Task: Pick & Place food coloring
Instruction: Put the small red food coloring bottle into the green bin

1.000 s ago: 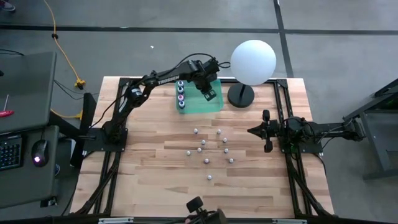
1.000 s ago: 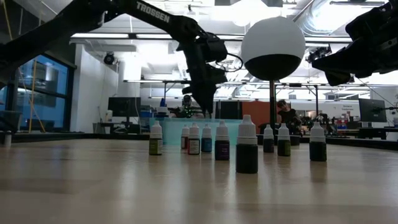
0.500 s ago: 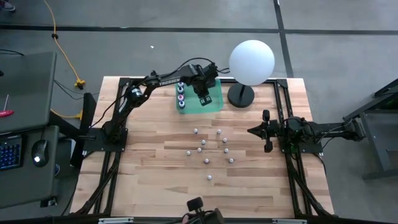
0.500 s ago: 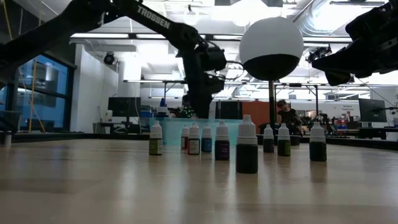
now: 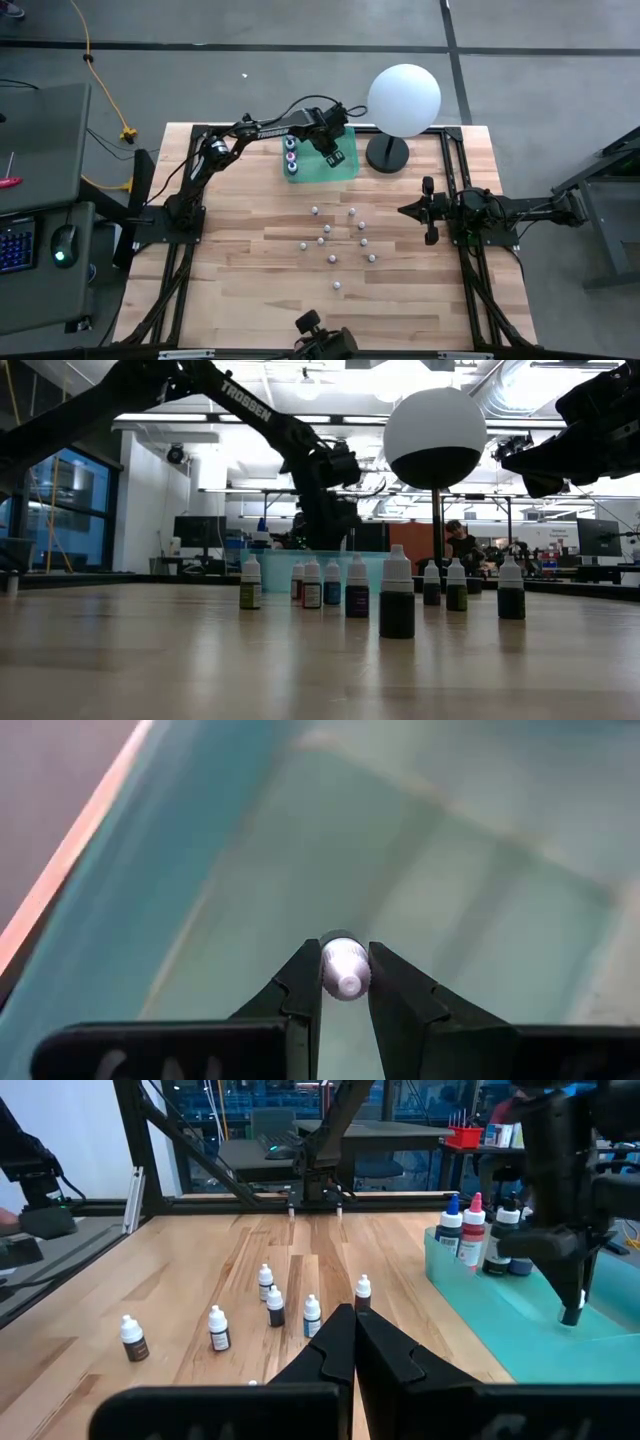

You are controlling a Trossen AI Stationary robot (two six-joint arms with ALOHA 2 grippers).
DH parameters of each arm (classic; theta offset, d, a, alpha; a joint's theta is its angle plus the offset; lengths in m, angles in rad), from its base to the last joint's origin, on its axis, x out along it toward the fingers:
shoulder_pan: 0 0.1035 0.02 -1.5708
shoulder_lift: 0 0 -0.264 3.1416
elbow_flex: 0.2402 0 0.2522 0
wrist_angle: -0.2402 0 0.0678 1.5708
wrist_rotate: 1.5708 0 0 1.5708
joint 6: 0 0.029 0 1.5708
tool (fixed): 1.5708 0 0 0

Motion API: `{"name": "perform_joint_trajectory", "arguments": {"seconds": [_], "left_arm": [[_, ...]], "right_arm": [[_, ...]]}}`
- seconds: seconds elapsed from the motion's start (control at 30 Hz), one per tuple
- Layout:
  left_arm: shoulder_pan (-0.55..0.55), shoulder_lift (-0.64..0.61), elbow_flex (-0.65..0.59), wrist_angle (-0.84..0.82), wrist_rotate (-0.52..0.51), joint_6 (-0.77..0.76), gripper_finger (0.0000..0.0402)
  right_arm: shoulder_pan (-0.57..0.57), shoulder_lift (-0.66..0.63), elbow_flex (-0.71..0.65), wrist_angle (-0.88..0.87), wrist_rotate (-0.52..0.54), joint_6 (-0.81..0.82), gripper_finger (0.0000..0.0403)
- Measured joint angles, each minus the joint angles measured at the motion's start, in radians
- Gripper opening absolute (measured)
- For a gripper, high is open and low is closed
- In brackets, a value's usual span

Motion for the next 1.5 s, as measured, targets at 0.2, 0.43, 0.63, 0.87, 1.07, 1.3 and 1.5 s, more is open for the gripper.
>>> {"name": "perform_joint_trajectory", "arguments": {"seconds": [0.2, 0.43, 0.63, 0.87, 1.07, 1.3, 1.5], "left_arm": [[0.012, 0.0, -0.007, 0.021, -0.028, -0.092, 0.0055], [0.011, 0.0, -0.007, 0.084, -0.019, -0.164, 0.0055], [0.012, 0.02, -0.009, 0.115, 0.026, -0.19, 0.0055], [0.011, 0.018, -0.007, 0.11, 0.033, -0.173, 0.0055], [0.011, 0.018, -0.007, 0.093, 0.062, -0.159, 0.0057], [0.011, 0.018, -0.007, 0.083, 0.064, -0.157, 0.0097], [0.011, 0.018, -0.007, 0.083, 0.065, -0.156, 0.0124]], "right_arm": [[0.0, 0.0, 0.0, 0.0, 0.0, 0.0, 0.0], [0.0, 0.0, 0.0, 0.0, 0.0, 0.0, 0.0], [0.0, 0.0, 0.0, 0.0, 0.0, 0.0, 0.0], [0.0, 0.0, 0.0, 0.0, 0.0, 0.001, 0.0], [0.0, 0.0, 0.0, 0.0, 0.0, -0.001, 0.0], [0.0, 0.0, 0.0, 0.0, 0.0, 0.0, 0.0], [0.0, 0.0, 0.0, 0.0, 0.0, 0.0, 0.0]]}}
